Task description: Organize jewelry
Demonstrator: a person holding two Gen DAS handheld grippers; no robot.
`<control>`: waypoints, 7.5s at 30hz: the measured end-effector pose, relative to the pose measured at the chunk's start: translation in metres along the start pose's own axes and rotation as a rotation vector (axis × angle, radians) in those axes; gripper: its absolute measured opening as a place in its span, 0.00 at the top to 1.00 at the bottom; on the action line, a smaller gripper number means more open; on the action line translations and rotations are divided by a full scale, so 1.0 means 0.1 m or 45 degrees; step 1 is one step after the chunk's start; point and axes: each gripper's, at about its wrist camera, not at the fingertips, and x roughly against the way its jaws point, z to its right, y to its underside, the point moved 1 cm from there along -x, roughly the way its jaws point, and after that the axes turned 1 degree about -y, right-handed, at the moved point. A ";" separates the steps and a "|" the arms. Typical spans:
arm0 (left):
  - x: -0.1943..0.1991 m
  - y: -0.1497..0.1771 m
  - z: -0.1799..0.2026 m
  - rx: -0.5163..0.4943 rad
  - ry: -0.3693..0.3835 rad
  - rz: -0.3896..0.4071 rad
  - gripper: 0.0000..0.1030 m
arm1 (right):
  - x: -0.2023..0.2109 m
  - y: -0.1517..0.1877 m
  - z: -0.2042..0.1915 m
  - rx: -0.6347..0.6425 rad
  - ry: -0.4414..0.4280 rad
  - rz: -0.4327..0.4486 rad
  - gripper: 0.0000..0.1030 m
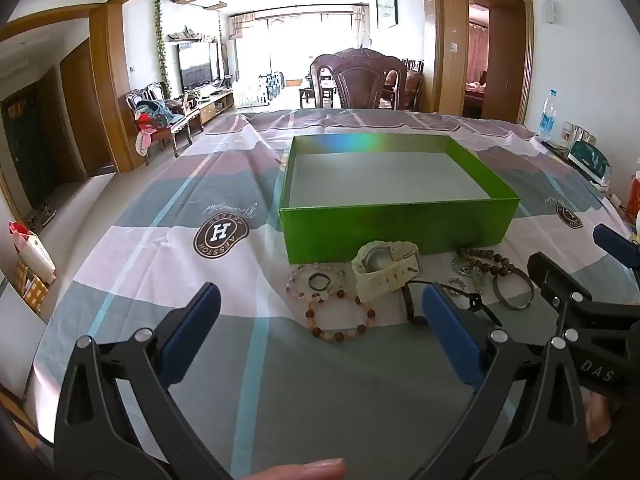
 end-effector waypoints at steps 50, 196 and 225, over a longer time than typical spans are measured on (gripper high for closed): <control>-0.02 0.01 0.01 -0.004 -0.004 -0.003 0.03 | -0.04 0.02 0.00 -0.014 -0.009 -0.011 0.02; -0.75 -0.02 -0.62 0.202 0.082 -0.413 0.39 | -1.07 0.06 -0.83 0.332 -0.415 -0.517 0.62; -0.95 -1.29 -0.23 0.101 0.184 -0.198 0.39 | -0.94 -1.17 -0.03 0.182 -0.137 -0.160 0.78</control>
